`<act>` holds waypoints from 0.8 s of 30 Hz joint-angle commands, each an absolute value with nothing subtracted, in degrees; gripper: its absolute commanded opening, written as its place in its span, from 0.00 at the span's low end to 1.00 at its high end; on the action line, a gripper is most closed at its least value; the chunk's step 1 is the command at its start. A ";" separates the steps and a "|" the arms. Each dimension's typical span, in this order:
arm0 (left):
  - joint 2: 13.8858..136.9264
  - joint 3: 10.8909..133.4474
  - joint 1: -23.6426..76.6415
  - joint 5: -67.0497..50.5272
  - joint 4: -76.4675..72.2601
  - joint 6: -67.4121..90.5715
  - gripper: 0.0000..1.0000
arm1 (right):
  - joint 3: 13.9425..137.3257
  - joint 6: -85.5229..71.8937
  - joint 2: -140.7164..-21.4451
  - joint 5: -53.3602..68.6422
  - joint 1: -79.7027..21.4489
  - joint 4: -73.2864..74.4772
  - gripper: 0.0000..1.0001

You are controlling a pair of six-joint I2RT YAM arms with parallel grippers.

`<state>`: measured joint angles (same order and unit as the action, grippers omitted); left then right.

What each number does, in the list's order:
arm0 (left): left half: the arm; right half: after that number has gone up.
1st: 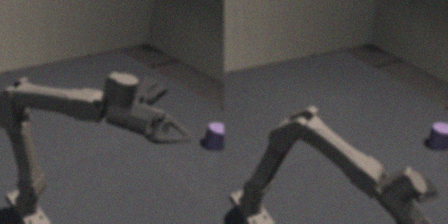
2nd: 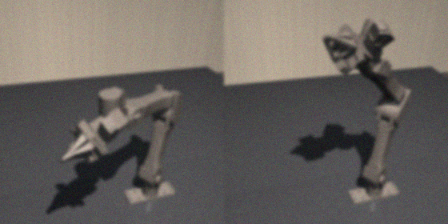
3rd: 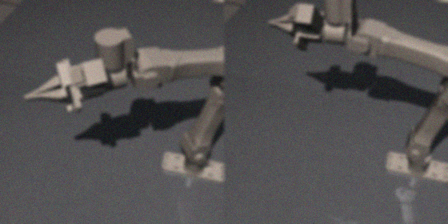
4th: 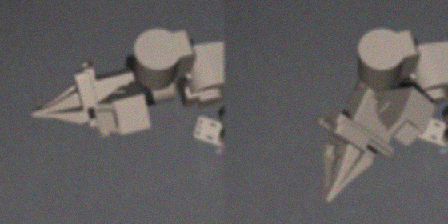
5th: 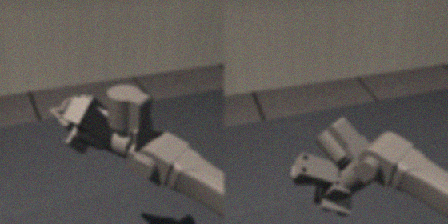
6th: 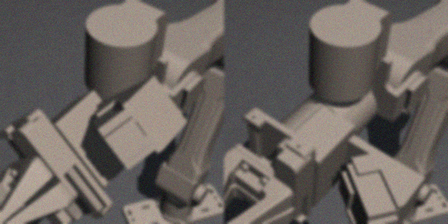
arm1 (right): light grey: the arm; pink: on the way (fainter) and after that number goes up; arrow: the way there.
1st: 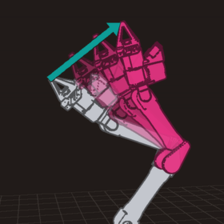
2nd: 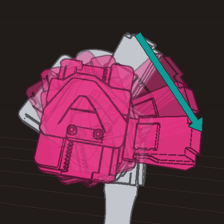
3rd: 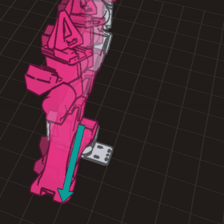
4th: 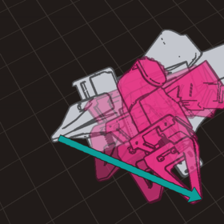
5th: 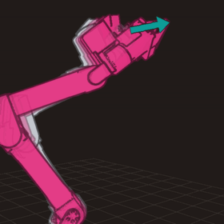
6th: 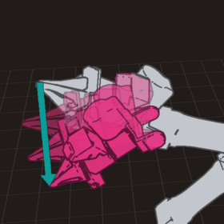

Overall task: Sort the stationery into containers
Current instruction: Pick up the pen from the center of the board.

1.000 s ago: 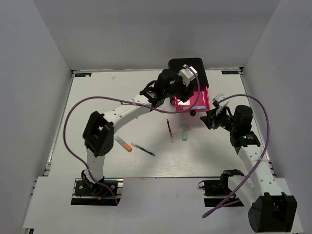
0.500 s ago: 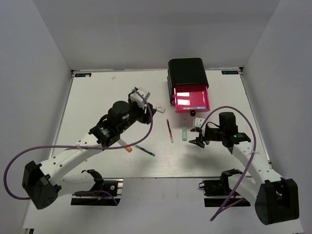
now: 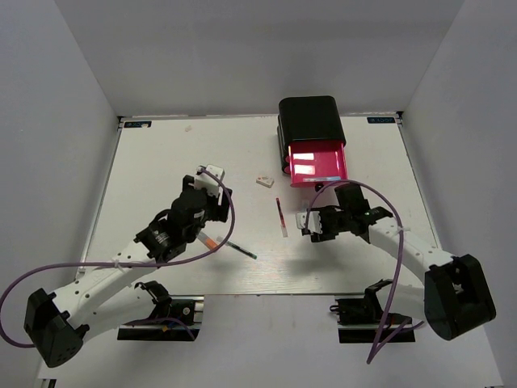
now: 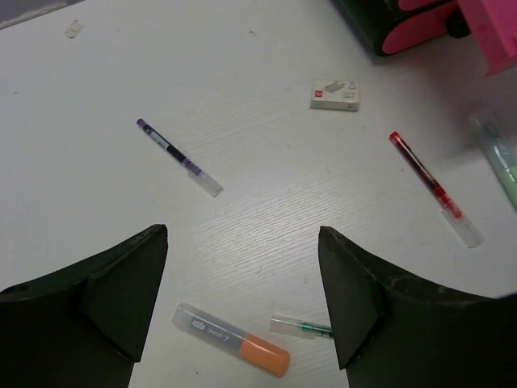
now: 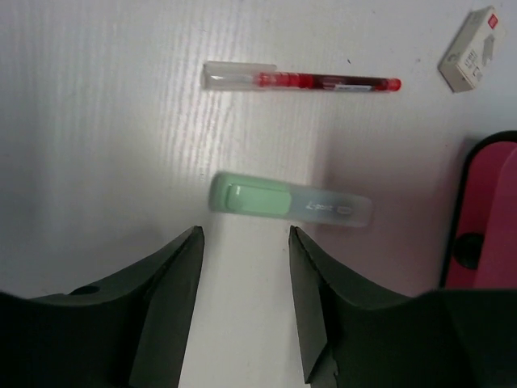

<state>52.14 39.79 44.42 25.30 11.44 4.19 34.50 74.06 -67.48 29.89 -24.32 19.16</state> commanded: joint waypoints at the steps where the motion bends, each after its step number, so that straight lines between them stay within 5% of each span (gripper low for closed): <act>1: 49.49 40.52 44.30 29.96 14.93 2.56 0.85 | 37.88 79.26 -69.17 23.75 -25.40 19.51 0.52; 9: 41.67 37.45 44.30 31.11 14.33 2.55 0.85 | 39.02 93.95 -74.53 15.21 -27.42 19.08 0.44; 24: 43.33 37.44 44.30 30.06 14.85 2.02 0.85 | 35.77 98.08 -78.57 10.02 -32.34 8.35 0.65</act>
<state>43.66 37.87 44.40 30.24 14.74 2.37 36.58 94.65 -77.52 11.79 -31.40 12.21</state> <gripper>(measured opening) 0.853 0.640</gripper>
